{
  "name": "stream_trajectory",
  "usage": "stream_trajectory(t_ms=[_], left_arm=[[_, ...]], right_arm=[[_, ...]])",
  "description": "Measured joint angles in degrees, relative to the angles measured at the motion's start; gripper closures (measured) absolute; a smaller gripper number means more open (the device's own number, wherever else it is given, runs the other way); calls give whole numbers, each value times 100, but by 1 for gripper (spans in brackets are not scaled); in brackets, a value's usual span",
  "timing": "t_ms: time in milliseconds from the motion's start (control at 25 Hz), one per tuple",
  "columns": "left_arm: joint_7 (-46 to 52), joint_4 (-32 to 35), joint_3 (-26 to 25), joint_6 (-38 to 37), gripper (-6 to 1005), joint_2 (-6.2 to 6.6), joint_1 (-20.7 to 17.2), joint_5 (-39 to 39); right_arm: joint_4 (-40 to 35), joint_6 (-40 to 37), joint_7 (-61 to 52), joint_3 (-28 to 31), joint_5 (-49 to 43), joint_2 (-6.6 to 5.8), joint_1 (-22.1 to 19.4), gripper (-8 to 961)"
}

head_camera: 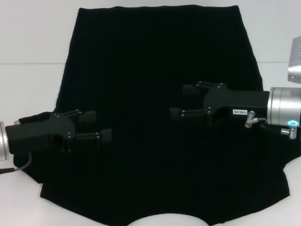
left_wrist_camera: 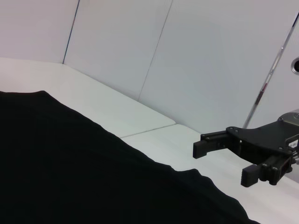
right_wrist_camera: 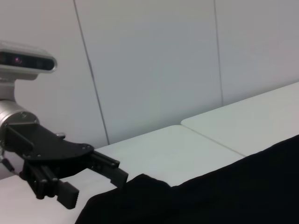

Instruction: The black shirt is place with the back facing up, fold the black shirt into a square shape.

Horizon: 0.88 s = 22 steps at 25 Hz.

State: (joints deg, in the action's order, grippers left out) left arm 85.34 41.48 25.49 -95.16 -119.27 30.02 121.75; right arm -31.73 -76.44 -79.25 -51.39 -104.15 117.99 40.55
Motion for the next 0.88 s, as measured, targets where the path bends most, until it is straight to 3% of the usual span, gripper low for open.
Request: stream_trajectory(t_ms=[640,880], left_arm=[[71,-8,-30,27,79,-21,-52,4],[1264,116,-143,266,80,4,-65,161]], right_arm=[[7,104,6,-188,0,53,84,30],[9,160,-17,-188,2,75,113,31]])
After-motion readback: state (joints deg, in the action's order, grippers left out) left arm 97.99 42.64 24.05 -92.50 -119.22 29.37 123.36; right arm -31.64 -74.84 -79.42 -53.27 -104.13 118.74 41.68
